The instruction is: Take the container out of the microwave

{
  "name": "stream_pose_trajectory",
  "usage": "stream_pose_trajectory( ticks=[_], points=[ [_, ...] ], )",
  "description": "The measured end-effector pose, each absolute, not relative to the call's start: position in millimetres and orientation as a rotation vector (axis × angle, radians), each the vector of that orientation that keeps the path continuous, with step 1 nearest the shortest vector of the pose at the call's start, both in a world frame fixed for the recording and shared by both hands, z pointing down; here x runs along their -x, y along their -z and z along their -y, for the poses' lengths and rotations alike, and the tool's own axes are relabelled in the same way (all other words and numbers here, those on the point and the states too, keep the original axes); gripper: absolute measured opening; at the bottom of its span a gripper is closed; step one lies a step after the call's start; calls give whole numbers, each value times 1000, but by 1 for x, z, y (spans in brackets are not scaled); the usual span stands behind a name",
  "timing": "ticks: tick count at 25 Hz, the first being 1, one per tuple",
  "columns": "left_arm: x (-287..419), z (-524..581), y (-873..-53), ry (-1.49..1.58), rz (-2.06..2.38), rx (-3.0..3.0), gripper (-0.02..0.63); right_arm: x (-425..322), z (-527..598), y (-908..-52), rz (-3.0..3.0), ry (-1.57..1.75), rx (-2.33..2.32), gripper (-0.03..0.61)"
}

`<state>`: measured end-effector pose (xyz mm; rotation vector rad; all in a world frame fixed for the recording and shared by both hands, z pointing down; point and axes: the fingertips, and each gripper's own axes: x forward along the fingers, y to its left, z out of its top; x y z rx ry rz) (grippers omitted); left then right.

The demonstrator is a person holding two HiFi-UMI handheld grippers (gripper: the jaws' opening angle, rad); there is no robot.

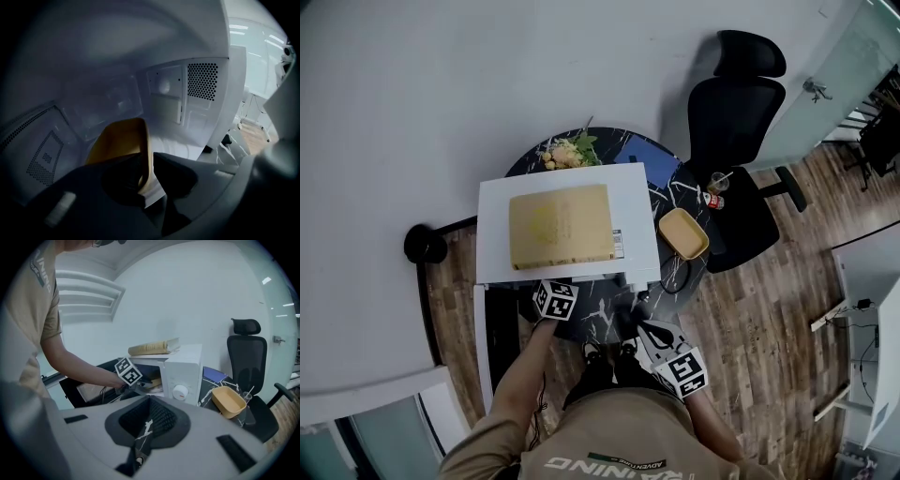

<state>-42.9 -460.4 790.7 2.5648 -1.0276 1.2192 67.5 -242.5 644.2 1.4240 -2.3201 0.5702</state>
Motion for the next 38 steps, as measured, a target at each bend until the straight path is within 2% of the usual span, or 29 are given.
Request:
stream_pose_trajectory(
  ticks=[3,6,19,29,38],
  points=[
    [43,459,-792,-1269,1014,-2549,33,-67,243,-644,2333,-574,-1434,6],
    [43,457,-792,-1301,1001,-2552,26,-67,244,-643,2340,-573,-1428,6],
    [42,412,-776,-1259,965,-2610,25,-56,241,-642,2383,-558,-1391,6],
    [65,346,-743,-1193,915,-2663,25,-26,236,-619,2432,-469,-1362,6],
    [91,296,-745,-1098,880,-2664,25,4,218,-624,2413,-484,-1346,6]
  ],
)
